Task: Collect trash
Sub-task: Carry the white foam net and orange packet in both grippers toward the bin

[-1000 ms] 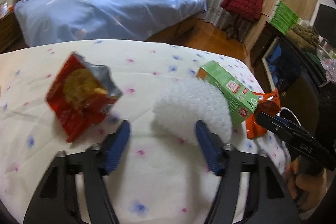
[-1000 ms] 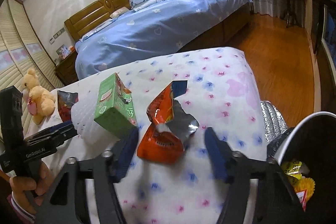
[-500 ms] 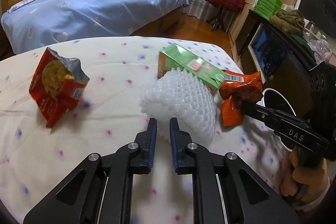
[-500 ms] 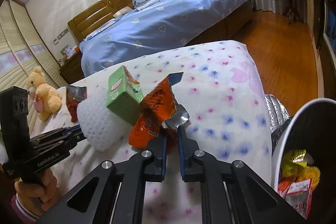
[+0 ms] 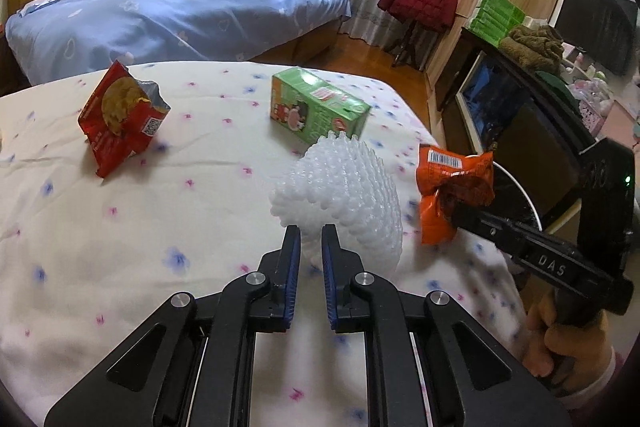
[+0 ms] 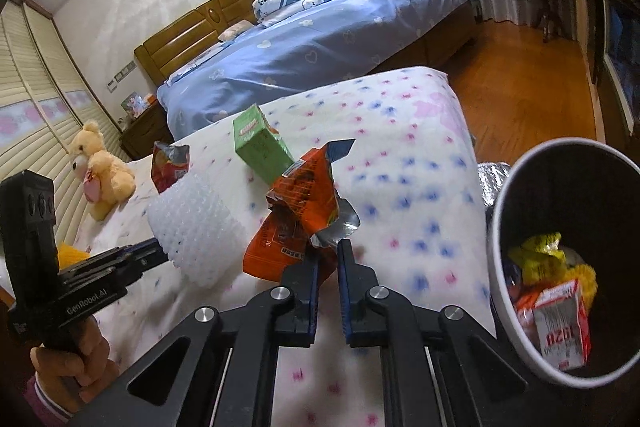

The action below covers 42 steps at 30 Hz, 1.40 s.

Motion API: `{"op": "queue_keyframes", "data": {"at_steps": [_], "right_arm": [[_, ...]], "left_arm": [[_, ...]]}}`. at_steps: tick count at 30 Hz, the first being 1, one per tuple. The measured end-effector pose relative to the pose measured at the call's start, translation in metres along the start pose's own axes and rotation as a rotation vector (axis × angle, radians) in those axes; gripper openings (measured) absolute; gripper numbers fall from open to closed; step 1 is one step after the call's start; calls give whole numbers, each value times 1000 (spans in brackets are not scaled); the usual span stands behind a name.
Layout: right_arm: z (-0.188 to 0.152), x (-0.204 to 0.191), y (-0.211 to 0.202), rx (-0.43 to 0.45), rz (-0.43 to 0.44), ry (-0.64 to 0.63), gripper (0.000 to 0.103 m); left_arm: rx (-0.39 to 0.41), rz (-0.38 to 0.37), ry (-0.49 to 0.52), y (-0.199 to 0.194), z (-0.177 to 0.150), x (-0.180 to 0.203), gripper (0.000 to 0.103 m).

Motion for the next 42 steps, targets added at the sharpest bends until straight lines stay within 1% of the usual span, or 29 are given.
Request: {"op": "queue_keyframes", "data": {"at_steps": [6,17,28,40,41,42], "right_arm": [[-9,11,-15,11,-5,27,8],[-21,33,-43,37,-28,65,8],[-21,62,-68,75,-62,111,8],[-21,86,-84,103,-92,144,8],[-21,88,-85,105,-95,148,8],[-21,90,-86,106,-96,152,8]], "left_arm": [[16,-30,13,-8,-2,20,10],[5,-80,62,-1,-2,64,10],[-5,-109,101,8,4,99,10],[-10,-137,138,14,10,129,10],[-11,-140,139,15,10,131,9],[-13,-142,141,16,11,133,6]]}}
Point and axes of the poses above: each gripper's, at about its wrist camera, not at the fingertips, and y roughly the way its jaws point, x to its right, z to its top, the point moved 7 cm from there along y, roughly the way its jaws point, and after that the axes turned 10 degrees about y, right-handed, at the moved point
